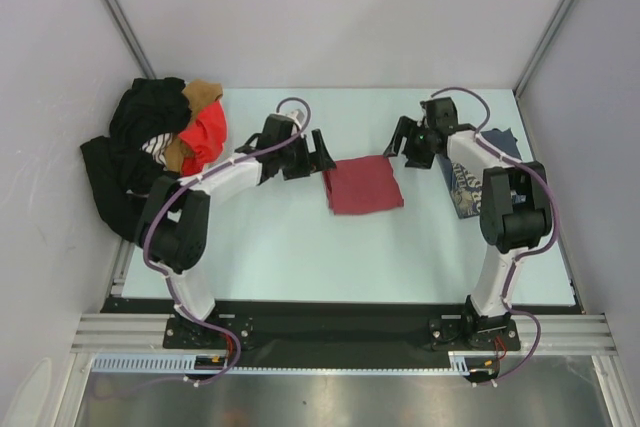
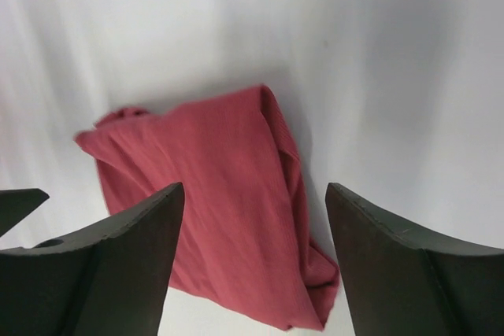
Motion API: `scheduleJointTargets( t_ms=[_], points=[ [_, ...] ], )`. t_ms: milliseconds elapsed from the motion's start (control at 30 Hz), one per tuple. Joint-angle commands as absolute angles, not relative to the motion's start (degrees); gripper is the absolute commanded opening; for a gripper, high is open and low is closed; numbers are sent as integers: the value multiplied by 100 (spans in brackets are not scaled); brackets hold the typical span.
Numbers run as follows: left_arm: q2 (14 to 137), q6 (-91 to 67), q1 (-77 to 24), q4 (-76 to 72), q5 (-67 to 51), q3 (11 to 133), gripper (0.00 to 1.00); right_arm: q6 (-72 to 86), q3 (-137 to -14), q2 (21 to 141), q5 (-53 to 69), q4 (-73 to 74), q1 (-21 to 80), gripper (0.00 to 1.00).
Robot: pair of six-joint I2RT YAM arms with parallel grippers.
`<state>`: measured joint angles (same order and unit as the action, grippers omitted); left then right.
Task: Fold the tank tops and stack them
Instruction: Neatly place the folded tank top to the corner
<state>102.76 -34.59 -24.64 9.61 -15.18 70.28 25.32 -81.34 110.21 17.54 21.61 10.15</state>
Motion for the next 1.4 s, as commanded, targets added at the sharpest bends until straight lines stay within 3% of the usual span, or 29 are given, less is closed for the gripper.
scheduleJointTargets(
  t_ms=[0, 500, 700, 833, 1100, 1233, 1333, 1367],
  points=[
    [10212, -3638, -2706, 607, -1389, 6785, 95, 2241, -7657, 10758, 1890, 1899, 1028, 80],
    [11188, -4104, -2812, 150, -1371, 6794, 86, 2303, -7225, 11224, 2461, 1573, 1151, 82],
    [11391, -4227, -2804, 26, -1424, 6794, 66, 2074, -7330, 11329, 1425, 2003, 1502, 79],
    [11574, -4324, -2812, -193, -1503, 6803, 49, 2057, -7506, 11504, 1055, 2180, 1687, 63],
    [11909, -4465, -2821, -518, -1512, 6847, 29, 2101, -7567, 11593, 958, 2162, 1723, 32],
    [12102, -4456, -2821, -562, -1538, 6978, 4, 2127, -7559, 11549, 792, 2101, 1740, 13],
    [12208, -4447, -2830, -562, -1643, 7084, 0, 2188, -7646, 11549, 423, 2215, 1723, 0],
    [12225, -4465, -2847, -606, -1670, 7119, 0, 2215, -7673, 11531, 413, 2224, 1688, 0]
  ],
)
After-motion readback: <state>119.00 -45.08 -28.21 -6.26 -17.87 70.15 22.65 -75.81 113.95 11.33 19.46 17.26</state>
